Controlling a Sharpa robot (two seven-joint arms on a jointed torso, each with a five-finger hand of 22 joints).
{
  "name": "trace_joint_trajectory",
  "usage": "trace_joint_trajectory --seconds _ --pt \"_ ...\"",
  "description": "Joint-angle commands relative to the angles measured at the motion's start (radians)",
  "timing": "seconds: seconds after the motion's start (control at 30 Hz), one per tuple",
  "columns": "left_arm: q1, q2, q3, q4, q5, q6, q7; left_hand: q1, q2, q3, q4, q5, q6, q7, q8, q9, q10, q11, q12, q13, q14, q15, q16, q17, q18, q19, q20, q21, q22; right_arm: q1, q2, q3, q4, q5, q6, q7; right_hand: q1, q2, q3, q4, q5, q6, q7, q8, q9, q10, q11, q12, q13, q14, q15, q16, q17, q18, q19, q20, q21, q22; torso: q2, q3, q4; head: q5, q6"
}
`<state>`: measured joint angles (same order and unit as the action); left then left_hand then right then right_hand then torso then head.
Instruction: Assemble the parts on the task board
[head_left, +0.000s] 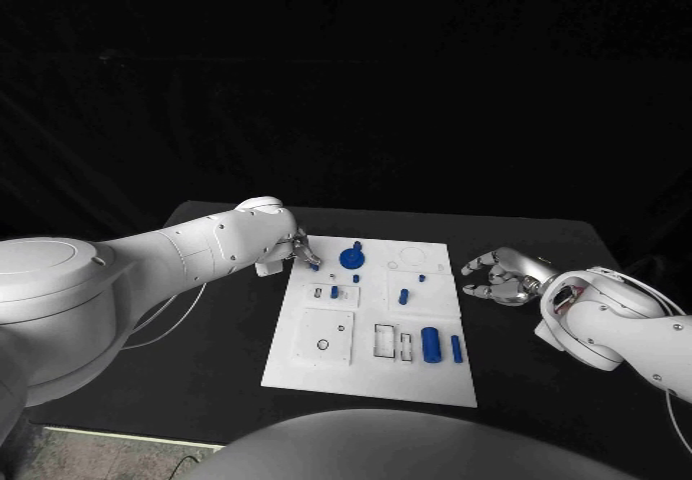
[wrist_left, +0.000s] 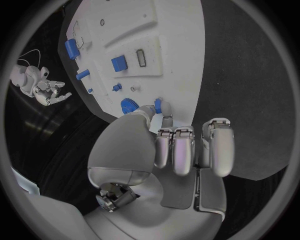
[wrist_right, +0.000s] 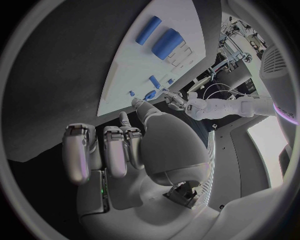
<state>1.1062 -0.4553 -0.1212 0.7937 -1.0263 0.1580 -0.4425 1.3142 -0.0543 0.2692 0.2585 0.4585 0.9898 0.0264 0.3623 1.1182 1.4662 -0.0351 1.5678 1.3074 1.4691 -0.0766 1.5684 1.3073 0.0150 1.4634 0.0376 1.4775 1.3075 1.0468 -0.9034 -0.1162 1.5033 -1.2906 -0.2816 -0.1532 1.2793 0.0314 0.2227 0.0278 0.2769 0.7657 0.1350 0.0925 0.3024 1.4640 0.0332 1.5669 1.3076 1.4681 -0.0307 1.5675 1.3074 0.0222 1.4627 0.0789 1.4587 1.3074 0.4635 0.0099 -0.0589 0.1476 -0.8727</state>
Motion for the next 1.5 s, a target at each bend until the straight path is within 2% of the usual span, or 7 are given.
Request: trace_joint_trajectory --seconds 0.03,0.43,0.6,0.77,0.87,1.1,1.5 --pt "-0.001 -0.011 0.001 0.024 0.008 -0.016 0.009 -0.006 -0.014 0.053 -0.030 -0.005 0.007 -0.001 -0.007 0.002 0.105 0.003 0.003 0.263 0.102 0.005 0.002 0.264 0.016 0.020 0.004 -0.005 0.202 0.000 -0.001 0.000 -0.001 0.007 0.014 -0.005 0.005 0.006 0.006 -0.001 0.004 0.009 0.001 0.002 -0.002 0.107 0.007 0.004 0.263 0.103 0.007 0.003 0.263 0.011 0.041 0.007 -0.006 0.219 0.000 0.0001 0.0007 0.002 0.000" --pt "-0.001 -0.112 0.000 0.205 -0.020 -0.059 -0.012 -0.029 -0.043 0.113 -0.043 -0.014 0.014 -0.001 -0.014 0.003 0.105 0.003 0.003 0.263 0.102 0.005 0.002 0.264 0.018 0.014 0.005 -0.013 0.200 -0.001 -0.009 0.000 0.001 0.008 0.015 -0.007 0.006 0.006 0.007 -0.001 0.004 0.009 0.001 0.002 -0.002 0.107 0.007 0.004 0.263 0.103 0.008 0.003 0.263 0.011 0.041 0.007 -0.007 0.219 0.000 -0.0003 0.0011 0.006 0.000" --pt "0.002 -0.152 0.000 0.285 -0.040 -0.049 -0.034 -0.039 -0.058 0.148 -0.055 -0.023 0.020 -0.002 -0.016 0.004 0.105 0.002 0.003 0.263 0.102 0.005 0.002 0.264 0.019 0.014 0.004 -0.015 0.200 -0.001 -0.009 0.000 0.000 0.008 0.016 -0.007 0.006 0.006 0.007 -0.001 0.004 0.009 0.001 0.002 -0.002 0.107 0.007 0.004 0.263 0.103 0.008 0.003 0.263 0.011 0.041 0.007 -0.007 0.219 0.000 -0.0004 0.0022 0.007 0.000" --pt "0.004 -0.177 0.000 0.343 -0.066 -0.032 -0.052 -0.051 -0.065 0.173 -0.061 -0.035 0.024 -0.002 -0.017 0.005 0.105 0.002 0.003 0.263 0.102 0.004 0.002 0.264 0.019 0.014 0.004 -0.016 0.201 -0.001 -0.009 0.000 0.000 0.008 0.019 -0.009 0.006 0.006 0.007 -0.001 0.004 0.009 0.001 0.002 -0.002 0.107 0.007 0.004 0.263 0.103 0.008 0.003 0.263 0.011 0.041 0.007 -0.007 0.219 0.000 -0.0007 -0.0011 0.013 0.000" --pt "0.004 -0.188 -0.002 0.373 -0.083 -0.023 -0.058 -0.056 -0.067 0.182 -0.063 -0.039 0.024 -0.002 -0.018 0.005 0.105 0.002 0.003 0.263 0.102 0.004 0.002 0.264 0.019 0.013 0.004 -0.017 0.201 -0.001 -0.009 0.000 0.000 0.008 0.020 -0.009 0.008 0.005 0.008 -0.003 0.005 0.010 0.002 0.002 -0.003 0.107 0.008 0.004 0.263 0.103 0.008 0.003 0.263 0.011 0.040 0.007 -0.009 0.218 0.001 -0.0009 0.0002 0.010 0.000" --pt "0.004 -0.198 -0.006 0.411 -0.114 -0.013 -0.064 -0.062 -0.069 0.197 -0.067 -0.045 0.024 -0.002 -0.020 0.006 0.105 0.002 0.003 0.263 0.102 0.004 0.002 0.264 0.019 0.013 0.004 -0.018 0.201 -0.002 -0.009 0.000 -0.001 0.010 0.019 -0.009 0.008 0.005 0.008 -0.003 0.005 0.010 0.002 0.002 -0.003 0.107 0.008 0.004 0.263 0.103 0.008 0.003 0.263 0.011 0.040 0.007 -0.009 0.218 0.000 -0.0004 -0.0008 0.012 0.000" --pt "0.002 -0.203 -0.015 0.423 -0.134 -0.003 -0.073 -0.069 -0.069 0.212 -0.070 -0.049 0.024 -0.001 -0.021 0.007 0.105 0.003 0.003 0.263 0.102 0.005 0.002 0.264 0.019 0.013 0.004 -0.018 0.201 -0.003 -0.009 0.000 -0.003 0.018 0.017 -0.008 0.008 0.005 0.008 -0.003 0.005 0.010 0.002 0.002 -0.003 0.107 0.008 0.004 0.263 0.103 0.008 0.003 0.263 0.011 0.040 0.007 -0.009 0.218 0.001 -0.0012 -0.0011 0.010 0.000"
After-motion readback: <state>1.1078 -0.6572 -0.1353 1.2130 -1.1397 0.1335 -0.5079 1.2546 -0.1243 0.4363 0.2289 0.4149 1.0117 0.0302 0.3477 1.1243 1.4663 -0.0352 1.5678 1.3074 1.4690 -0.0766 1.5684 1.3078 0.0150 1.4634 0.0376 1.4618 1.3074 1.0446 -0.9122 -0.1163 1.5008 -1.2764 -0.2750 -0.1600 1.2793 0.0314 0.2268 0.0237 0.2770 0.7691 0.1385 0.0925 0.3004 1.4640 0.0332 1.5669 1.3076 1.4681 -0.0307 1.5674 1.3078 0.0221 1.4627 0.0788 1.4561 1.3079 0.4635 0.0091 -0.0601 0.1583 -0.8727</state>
